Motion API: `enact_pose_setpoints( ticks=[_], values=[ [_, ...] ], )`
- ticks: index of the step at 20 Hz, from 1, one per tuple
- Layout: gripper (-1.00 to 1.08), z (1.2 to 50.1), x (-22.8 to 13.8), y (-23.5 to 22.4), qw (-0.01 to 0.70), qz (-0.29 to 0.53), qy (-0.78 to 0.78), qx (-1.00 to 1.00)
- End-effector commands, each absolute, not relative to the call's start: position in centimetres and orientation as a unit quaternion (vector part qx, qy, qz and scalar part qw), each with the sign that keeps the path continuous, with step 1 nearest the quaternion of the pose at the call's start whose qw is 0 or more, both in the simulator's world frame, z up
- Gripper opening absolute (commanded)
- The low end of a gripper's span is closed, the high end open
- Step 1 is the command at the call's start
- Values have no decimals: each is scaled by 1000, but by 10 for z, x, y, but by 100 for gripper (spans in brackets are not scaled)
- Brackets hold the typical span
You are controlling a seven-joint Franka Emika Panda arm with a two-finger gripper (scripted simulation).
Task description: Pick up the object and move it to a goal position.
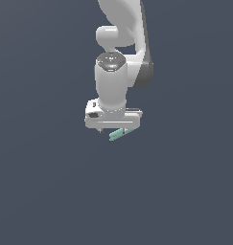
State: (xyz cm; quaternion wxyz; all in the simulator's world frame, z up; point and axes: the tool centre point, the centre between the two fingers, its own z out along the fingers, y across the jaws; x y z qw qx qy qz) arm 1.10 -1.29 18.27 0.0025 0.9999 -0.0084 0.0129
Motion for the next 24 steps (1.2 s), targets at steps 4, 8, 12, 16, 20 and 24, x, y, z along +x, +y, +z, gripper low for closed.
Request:
enact_pose_setpoints(
  ticks=[4,8,12,16,20,24],
  values=[
    [100,183,11,-16,3,14,-11,1000],
    [100,183,12,-28,3,17,-19,1000],
    [100,184,13,-37,3,19,-21,1000],
    [100,184,13,-37,3,19,-20,1000],
    [100,182,11,-35,3,19,-29,999],
    [100,178,8,-31,2,18,-47,999]
  ],
)
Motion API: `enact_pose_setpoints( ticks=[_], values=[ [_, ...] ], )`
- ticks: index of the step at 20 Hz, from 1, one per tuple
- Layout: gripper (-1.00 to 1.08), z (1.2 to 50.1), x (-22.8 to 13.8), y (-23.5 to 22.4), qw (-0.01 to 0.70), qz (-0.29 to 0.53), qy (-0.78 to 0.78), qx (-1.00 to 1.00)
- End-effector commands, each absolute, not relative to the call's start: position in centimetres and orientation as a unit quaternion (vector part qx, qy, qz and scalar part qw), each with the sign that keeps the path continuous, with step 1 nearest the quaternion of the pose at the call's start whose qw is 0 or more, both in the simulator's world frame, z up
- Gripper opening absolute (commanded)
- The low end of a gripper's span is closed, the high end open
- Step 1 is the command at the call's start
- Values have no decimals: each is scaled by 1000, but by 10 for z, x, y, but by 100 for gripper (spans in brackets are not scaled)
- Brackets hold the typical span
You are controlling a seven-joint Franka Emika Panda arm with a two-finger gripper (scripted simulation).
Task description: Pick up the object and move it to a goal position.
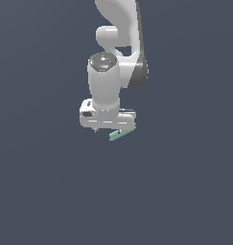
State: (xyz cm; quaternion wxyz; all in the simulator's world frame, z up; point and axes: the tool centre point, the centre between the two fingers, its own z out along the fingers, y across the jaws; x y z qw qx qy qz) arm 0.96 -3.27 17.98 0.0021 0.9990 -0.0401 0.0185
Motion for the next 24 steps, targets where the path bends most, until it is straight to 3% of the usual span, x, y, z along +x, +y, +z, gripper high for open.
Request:
enact_pose_setpoints(
  ticks=[1,24],
  values=[
    [100,177,8,-30,1,18,-53,998],
    [100,127,-37,13,-4,7,-297,955]
  ],
)
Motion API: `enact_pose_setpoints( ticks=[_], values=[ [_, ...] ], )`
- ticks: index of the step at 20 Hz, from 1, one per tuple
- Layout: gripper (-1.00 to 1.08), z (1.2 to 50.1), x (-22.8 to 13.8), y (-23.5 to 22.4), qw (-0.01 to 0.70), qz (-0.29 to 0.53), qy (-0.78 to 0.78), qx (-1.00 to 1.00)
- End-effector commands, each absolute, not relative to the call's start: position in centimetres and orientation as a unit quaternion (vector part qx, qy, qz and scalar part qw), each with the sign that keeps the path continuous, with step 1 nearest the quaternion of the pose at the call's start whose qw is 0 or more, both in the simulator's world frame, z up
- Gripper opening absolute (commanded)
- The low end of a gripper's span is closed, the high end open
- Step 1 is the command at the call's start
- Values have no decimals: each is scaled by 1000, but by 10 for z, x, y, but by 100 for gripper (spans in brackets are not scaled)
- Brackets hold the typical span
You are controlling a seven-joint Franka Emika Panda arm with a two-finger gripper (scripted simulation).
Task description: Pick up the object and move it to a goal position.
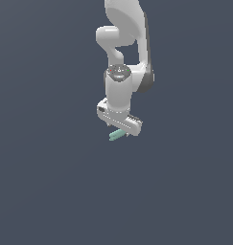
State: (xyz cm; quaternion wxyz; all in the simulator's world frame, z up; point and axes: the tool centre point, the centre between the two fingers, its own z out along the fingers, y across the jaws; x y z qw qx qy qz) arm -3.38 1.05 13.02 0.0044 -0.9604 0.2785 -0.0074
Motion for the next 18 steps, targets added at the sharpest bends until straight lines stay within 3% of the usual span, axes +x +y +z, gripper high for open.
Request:
enact_pose_setpoints(
  ticks=[1,18],
  values=[
    [100,125,-40,15,4,-6,308,-951],
    [100,94,-78,37,1,-1,472,-881]
  ],
)
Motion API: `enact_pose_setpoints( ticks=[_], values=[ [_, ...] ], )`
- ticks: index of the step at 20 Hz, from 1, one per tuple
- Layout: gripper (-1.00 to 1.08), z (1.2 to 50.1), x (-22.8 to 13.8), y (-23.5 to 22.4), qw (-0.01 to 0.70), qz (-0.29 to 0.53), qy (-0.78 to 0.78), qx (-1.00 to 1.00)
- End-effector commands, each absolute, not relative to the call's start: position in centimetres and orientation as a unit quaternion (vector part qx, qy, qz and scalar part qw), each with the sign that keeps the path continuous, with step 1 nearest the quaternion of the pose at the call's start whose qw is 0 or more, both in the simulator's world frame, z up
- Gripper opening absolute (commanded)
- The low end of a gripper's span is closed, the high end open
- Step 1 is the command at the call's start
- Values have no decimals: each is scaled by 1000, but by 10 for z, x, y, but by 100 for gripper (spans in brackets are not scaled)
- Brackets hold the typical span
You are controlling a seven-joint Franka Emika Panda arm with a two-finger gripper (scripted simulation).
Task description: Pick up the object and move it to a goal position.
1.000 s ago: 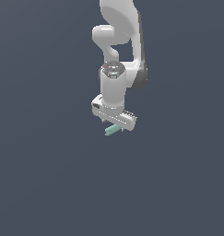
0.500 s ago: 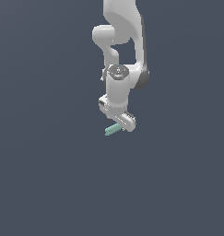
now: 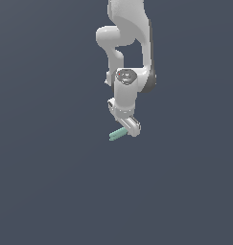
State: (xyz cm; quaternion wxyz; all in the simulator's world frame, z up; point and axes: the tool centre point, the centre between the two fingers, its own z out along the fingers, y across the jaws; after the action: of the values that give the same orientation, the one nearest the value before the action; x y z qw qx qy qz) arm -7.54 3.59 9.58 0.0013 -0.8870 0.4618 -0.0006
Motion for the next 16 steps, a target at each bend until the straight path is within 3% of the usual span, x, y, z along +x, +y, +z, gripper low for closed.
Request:
enact_pose_setpoints(
  ticks=[1,16],
  values=[
    [100,93,-79,38,1,0,478,-879],
    [100,82,-85,40,0,0,498,-867]
  ],
)
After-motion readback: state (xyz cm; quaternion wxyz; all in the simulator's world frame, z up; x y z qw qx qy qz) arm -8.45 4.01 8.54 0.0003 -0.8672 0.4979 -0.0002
